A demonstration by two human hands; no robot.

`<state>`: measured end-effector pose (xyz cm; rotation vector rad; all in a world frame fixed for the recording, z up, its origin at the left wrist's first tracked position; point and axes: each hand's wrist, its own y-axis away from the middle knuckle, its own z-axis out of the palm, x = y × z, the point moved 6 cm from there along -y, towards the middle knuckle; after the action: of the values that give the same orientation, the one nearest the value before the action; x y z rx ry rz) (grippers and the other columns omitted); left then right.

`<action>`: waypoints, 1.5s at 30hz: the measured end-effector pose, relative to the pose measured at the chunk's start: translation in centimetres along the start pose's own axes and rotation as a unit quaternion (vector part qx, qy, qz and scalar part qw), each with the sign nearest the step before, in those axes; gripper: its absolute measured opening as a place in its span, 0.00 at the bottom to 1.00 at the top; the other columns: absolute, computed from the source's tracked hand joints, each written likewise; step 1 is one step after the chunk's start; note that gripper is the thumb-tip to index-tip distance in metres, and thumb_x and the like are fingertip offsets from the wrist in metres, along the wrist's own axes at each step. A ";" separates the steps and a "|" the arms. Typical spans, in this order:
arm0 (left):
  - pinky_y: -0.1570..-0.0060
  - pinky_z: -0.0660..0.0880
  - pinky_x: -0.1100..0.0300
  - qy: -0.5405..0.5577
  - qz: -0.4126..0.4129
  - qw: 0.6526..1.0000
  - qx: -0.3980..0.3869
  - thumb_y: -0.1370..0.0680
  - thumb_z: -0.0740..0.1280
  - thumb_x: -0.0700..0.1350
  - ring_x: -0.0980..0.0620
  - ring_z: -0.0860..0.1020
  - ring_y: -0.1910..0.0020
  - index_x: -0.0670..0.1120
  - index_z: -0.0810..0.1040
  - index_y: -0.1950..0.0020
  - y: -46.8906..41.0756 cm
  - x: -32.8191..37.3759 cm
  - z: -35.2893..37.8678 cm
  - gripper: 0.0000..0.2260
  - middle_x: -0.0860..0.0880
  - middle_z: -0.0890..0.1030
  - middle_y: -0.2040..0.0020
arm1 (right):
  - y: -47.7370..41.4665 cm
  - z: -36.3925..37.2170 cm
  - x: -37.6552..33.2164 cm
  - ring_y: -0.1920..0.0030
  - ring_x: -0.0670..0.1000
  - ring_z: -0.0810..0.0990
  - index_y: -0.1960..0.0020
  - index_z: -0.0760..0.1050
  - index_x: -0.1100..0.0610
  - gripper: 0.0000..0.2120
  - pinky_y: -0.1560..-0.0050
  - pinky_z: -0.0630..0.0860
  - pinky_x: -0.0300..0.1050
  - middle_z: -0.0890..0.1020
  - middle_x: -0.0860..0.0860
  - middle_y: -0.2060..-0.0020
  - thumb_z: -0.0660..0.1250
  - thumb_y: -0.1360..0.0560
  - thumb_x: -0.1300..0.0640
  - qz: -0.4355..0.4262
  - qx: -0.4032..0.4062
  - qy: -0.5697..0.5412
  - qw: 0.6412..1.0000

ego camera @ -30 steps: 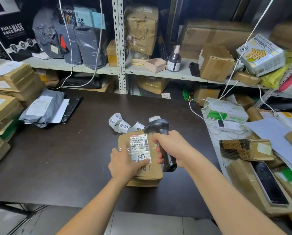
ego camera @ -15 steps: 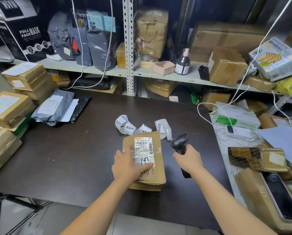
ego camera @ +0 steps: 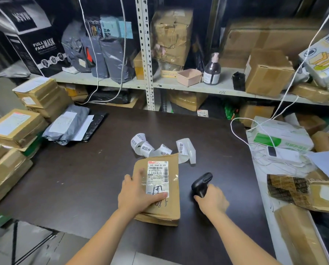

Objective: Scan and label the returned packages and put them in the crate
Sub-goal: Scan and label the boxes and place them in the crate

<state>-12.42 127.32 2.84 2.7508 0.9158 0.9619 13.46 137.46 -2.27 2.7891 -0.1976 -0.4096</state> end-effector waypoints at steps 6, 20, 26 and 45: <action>0.52 0.75 0.52 -0.050 -0.020 0.999 -0.005 0.51 0.69 0.79 0.48 0.77 0.46 0.62 0.58 0.37 -1.4 1.2 -1.1 0.48 0.53 0.69 0.48 | -0.2 0.5 0.3 0.42 0.52 0.78 0.41 0.73 0.50 0.26 0.52 0.75 0.45 0.78 0.47 0.45 0.72 0.30 0.35 0.002 -0.016 0.001 1.000; 0.51 0.75 0.50 -0.012 0.045 0.997 0.066 0.25 0.61 0.68 0.46 0.75 0.46 0.54 0.69 0.36 -8.7 1.8 -4.8 0.24 0.50 0.72 0.51 | -8.8 -7.7 -11.3 0.38 0.58 0.75 0.35 0.75 0.57 0.16 0.41 0.74 0.52 0.78 0.56 0.39 0.63 0.21 0.55 -0.048 0.099 -0.194 0.975; 0.51 0.75 0.52 0.042 0.055 0.995 0.068 0.24 0.62 0.65 0.49 0.75 0.44 0.57 0.68 0.35 -9.7 -0.2 -6.3 0.22 0.54 0.72 0.49 | -15.1 -4.9 -15.1 0.31 0.59 0.73 0.26 0.69 0.57 0.26 0.36 0.71 0.51 0.75 0.57 0.31 0.66 0.22 0.51 0.008 0.018 -0.171 0.985; 0.59 0.73 0.67 0.239 0.203 0.949 0.014 0.24 0.70 0.50 0.60 0.76 0.59 0.58 0.79 0.51 -7.0 7.8 -6.8 0.04 0.58 0.79 0.59 | -6.8 -8.2 -14.1 0.67 0.48 0.69 0.62 0.65 0.52 0.13 0.72 0.66 0.39 0.79 0.46 0.63 0.67 0.30 0.66 -0.117 0.105 -0.403 0.902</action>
<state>-15.15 136.65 10.58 2.8370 0.3919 1.7495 3.13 148.75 6.65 2.6650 -0.0845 -1.6790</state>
